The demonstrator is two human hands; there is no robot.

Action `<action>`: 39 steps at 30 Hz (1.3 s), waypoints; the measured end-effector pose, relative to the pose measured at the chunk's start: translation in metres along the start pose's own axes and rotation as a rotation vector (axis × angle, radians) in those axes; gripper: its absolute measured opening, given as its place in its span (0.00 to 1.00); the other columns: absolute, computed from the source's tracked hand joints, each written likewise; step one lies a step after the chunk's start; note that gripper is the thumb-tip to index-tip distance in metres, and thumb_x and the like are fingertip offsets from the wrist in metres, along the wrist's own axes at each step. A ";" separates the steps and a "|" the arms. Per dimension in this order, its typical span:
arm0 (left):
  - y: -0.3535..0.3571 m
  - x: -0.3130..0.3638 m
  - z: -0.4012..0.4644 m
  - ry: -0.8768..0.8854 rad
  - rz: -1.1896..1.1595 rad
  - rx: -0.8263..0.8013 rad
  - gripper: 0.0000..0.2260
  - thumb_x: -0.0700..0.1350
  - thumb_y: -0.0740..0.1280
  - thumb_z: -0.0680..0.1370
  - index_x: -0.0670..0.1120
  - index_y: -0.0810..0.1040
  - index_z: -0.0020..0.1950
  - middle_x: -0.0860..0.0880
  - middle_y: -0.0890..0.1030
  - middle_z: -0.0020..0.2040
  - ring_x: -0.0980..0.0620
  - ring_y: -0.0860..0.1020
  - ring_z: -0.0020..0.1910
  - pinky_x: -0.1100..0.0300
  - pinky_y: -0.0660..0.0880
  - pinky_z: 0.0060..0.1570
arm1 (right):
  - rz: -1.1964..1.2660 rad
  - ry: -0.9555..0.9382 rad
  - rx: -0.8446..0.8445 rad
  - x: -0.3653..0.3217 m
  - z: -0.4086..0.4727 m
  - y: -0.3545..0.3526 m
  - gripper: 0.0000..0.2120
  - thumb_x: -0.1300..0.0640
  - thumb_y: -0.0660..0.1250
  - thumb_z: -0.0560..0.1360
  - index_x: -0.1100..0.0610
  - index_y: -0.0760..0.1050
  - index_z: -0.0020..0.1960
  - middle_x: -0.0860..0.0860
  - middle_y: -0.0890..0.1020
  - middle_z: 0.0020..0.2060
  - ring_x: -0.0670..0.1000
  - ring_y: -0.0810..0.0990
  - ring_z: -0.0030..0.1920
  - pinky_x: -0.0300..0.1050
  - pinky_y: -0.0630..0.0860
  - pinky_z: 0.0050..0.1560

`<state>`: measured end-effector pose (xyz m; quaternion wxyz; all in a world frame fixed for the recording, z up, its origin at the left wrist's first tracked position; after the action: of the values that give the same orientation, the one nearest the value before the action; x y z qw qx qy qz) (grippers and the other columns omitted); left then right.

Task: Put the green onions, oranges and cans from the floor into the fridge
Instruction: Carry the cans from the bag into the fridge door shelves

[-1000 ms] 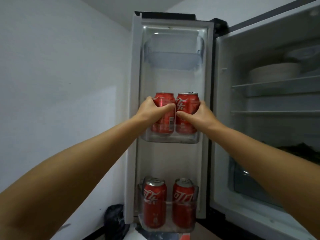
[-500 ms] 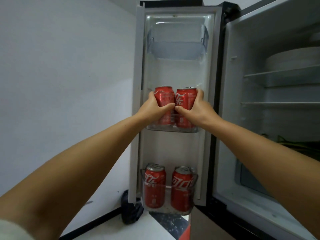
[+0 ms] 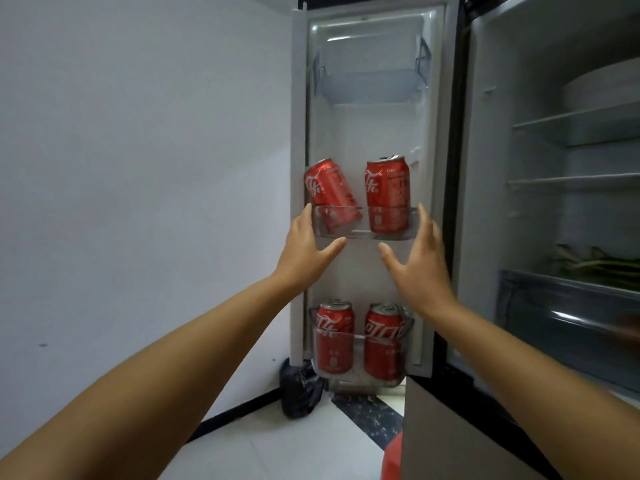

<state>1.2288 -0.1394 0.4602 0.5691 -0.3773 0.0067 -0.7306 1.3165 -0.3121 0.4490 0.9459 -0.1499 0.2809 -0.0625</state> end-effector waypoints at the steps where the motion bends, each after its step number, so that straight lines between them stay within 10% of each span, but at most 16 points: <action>1: -0.001 -0.004 -0.006 -0.010 0.012 -0.016 0.37 0.55 0.68 0.75 0.49 0.53 0.77 0.46 0.61 0.75 0.49 0.61 0.74 0.48 0.62 0.73 | 0.006 0.010 -0.006 0.002 -0.009 0.006 0.40 0.49 0.66 0.76 0.52 0.43 0.77 0.54 0.52 0.76 0.53 0.53 0.76 0.52 0.59 0.73; 16: -0.151 -0.151 -0.148 -0.274 0.151 -0.151 0.29 0.53 0.64 0.78 0.45 0.60 0.75 0.44 0.69 0.70 0.50 0.69 0.68 0.57 0.66 0.64 | -0.141 0.171 -0.458 -0.093 -0.129 0.200 0.32 0.48 0.62 0.77 0.56 0.53 0.76 0.59 0.60 0.73 0.61 0.60 0.72 0.55 0.61 0.70; 39: -0.471 -0.593 -0.517 -1.142 0.566 -0.163 0.16 0.50 0.58 0.80 0.44 0.74 0.63 0.44 0.76 0.59 0.44 0.75 0.59 0.51 0.72 0.58 | -0.082 -0.357 -1.342 -0.309 -0.507 0.687 0.20 0.49 0.55 0.81 0.53 0.65 0.70 0.52 0.70 0.68 0.53 0.69 0.67 0.49 0.66 0.66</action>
<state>0.5907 0.3051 -0.0250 0.6233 -0.7326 -0.1423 -0.2333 0.8033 0.2753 -0.0153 0.6773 -0.7207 0.0930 0.1146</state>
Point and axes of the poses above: each hand's wrist, its own z-axis towards the middle knuckle, its own y-axis out of the palm, x = y × z, the point moved 9 cm from there along z, towards the middle knuckle
